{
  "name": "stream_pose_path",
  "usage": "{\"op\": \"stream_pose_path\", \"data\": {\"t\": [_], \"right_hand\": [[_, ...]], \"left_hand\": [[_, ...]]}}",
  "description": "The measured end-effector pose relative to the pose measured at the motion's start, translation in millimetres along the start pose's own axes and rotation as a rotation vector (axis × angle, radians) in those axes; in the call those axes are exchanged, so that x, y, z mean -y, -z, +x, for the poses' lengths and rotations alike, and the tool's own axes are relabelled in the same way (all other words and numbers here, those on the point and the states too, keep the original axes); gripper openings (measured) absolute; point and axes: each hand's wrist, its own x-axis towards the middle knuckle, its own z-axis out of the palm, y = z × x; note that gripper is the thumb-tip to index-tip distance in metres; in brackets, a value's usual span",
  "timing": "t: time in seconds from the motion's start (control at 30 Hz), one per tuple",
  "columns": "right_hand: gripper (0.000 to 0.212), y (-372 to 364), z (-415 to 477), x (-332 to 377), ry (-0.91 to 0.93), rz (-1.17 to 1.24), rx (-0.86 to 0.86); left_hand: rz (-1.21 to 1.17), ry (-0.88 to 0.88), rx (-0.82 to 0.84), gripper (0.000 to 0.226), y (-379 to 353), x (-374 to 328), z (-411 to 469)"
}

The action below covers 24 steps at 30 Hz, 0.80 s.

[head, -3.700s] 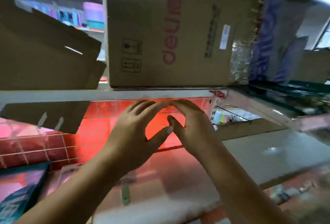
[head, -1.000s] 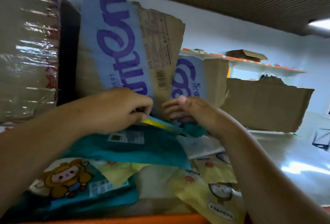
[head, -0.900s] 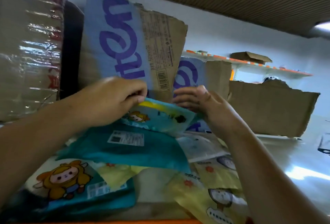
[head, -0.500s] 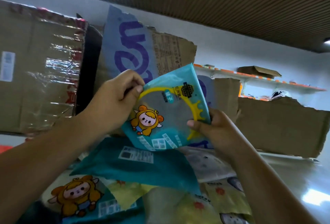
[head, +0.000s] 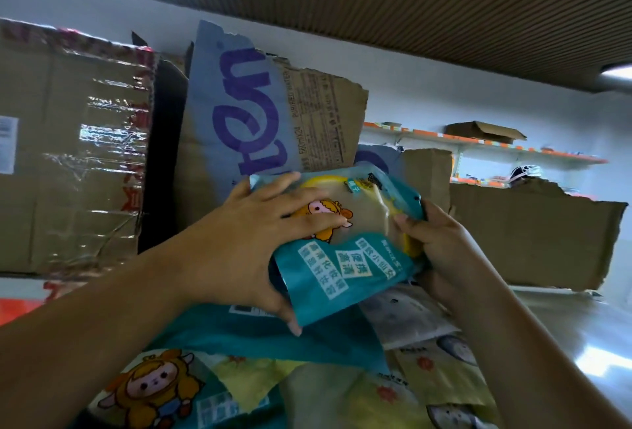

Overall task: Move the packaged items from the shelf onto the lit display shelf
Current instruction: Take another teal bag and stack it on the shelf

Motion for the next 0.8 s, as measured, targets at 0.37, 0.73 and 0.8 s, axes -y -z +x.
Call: {"op": "stream_pose_path", "data": {"t": [0.37, 0.73, 0.8], "right_hand": [[0.072, 1.6, -4.1, 10.6, 0.143, -0.591, -0.145], [0.06, -17.6, -59.4, 41.2, 0.607, -1.333, 0.372], [0.049, -15.0, -60.6, 41.1, 0.667, -1.352, 0.343]], "left_hand": [[0.139, -0.078, -0.33, 0.071, -5.8, 10.3, 4.1], [0.022, 0.103, -0.198, 0.064, 48.3, -20.5, -11.7], [0.01, 0.117, -0.204, 0.064, 52.1, -27.4, -16.8]]}}
